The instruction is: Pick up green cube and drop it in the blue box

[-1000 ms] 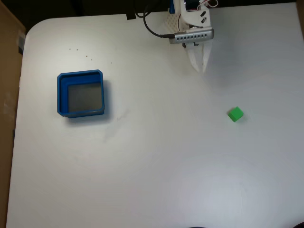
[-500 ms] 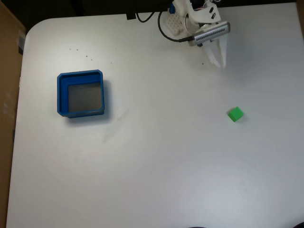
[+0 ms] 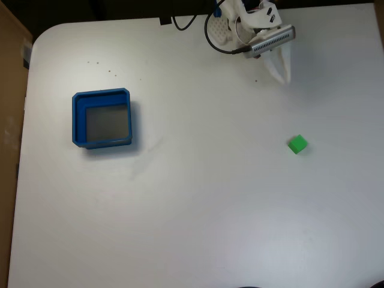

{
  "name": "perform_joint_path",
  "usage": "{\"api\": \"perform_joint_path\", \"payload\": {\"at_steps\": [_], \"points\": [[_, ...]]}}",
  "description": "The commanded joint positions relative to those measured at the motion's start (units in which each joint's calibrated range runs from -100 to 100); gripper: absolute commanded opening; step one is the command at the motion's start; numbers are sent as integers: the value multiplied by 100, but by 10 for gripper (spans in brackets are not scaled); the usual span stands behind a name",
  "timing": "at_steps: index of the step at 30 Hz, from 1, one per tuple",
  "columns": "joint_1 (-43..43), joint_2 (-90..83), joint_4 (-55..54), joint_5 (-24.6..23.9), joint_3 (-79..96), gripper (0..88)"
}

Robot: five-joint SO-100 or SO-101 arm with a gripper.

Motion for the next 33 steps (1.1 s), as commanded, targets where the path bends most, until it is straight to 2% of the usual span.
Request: {"api": "perform_joint_path", "payload": {"at_steps": [1, 5, 18, 33], "points": [[-34, 68, -113, -20, -154, 7], [-41, 68, -113, -20, -154, 30], [-258, 478, -113, 20, -389, 226], [-250, 2600, -104, 24, -2503, 242]]}}
